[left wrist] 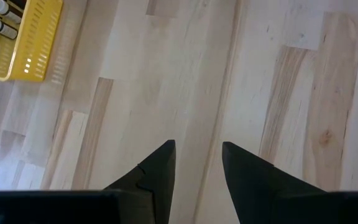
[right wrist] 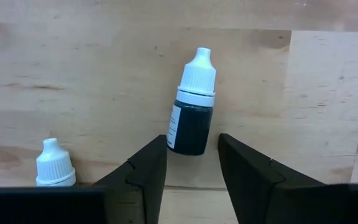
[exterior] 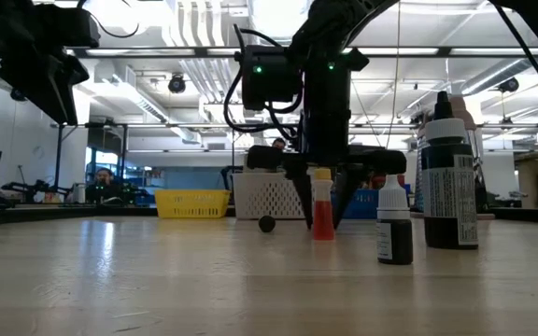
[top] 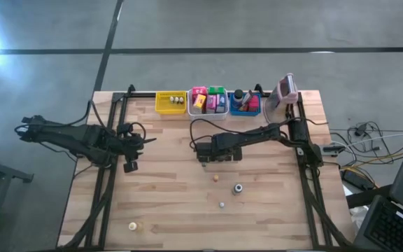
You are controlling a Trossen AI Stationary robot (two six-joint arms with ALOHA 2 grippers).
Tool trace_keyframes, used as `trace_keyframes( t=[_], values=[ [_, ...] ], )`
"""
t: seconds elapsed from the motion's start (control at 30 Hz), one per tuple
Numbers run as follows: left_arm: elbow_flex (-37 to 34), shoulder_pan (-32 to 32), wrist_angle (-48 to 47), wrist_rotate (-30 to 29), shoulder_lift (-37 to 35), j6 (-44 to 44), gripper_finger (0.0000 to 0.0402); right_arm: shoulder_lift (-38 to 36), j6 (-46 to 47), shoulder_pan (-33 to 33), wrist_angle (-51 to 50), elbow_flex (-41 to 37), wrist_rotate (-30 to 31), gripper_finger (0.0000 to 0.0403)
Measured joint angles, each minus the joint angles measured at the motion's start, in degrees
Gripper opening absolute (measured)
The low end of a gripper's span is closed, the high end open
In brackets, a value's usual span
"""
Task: Pick & Place Kitchen Items
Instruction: Put the black food coloring bottle into the yellow basket
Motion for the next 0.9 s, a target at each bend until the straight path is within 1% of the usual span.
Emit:
trace_keyframes(
  t=[0.27, 0.63, 0.9],
  values=[
    [0.0, 0.0, 0.0, 0.14, 0.0, -0.16, 0.0138, 0.0, -0.61, -0.27, 0.04, 0.0, 1.27, 0.0113],
    [-0.02, -0.01, -0.15, 0.17, 0.0, -0.35, 0.0138, -0.02, -2.42, -0.95, 0.0, 0.02, 1.51, 0.0114],
    [-0.04, 0.01, -0.17, 0.2, 0.02, -0.33, 0.0138, -0.02, -5.93, -2.3, -0.11, 0.07, 1.2, 0.0087]
  ],
)
